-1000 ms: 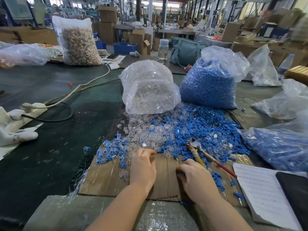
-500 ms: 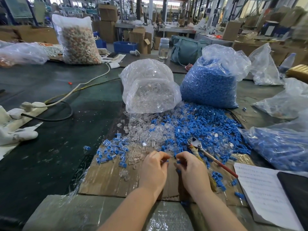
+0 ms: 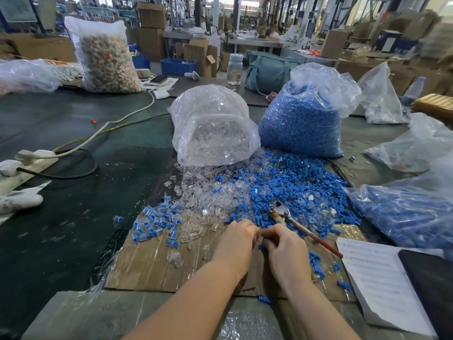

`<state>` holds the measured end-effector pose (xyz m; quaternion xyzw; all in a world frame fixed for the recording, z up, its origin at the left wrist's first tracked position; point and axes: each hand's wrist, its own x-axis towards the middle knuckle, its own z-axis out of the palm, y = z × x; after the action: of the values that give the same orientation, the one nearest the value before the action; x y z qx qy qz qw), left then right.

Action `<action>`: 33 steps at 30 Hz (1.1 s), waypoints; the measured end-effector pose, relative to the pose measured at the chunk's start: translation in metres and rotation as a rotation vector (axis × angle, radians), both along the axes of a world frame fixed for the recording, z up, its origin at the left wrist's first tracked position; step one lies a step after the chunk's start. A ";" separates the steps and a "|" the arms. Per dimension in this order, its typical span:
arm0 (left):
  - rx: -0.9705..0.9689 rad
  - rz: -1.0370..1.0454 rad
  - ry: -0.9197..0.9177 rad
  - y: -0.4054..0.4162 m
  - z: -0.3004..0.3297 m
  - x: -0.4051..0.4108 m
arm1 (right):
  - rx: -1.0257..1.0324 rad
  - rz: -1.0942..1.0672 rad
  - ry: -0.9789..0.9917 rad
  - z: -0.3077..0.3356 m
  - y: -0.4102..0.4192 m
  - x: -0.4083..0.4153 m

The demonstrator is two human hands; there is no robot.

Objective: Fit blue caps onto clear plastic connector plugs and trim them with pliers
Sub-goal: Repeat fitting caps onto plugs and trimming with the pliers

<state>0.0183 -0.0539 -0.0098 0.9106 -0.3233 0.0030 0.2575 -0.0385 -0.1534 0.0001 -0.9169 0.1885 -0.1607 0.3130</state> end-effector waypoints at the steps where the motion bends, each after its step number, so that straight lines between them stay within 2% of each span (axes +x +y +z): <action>1: -0.006 0.021 -0.001 0.001 -0.001 0.000 | 0.006 -0.003 0.003 0.000 0.000 0.000; 13: -0.015 0.042 -0.005 0.006 0.008 -0.009 | 0.072 -0.001 0.021 0.001 0.002 -0.003; 26: -0.108 0.020 -0.042 0.013 -0.007 -0.016 | 0.100 0.016 -0.027 -0.002 0.004 -0.006; 28: -0.201 0.118 0.038 0.013 -0.006 -0.018 | 0.122 0.021 -0.043 -0.001 0.005 -0.006; 30: -0.381 0.273 0.168 0.015 -0.004 -0.018 | 0.151 0.024 -0.059 -0.001 0.006 -0.006; 33: -0.653 0.418 0.492 0.020 -0.002 -0.019 | 0.208 0.035 -0.082 0.000 0.011 -0.005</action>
<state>-0.0007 -0.0339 -0.0122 0.8010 -0.0440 -0.0597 0.5940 -0.0433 -0.1427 0.0004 -0.8753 0.1751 -0.1721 0.4166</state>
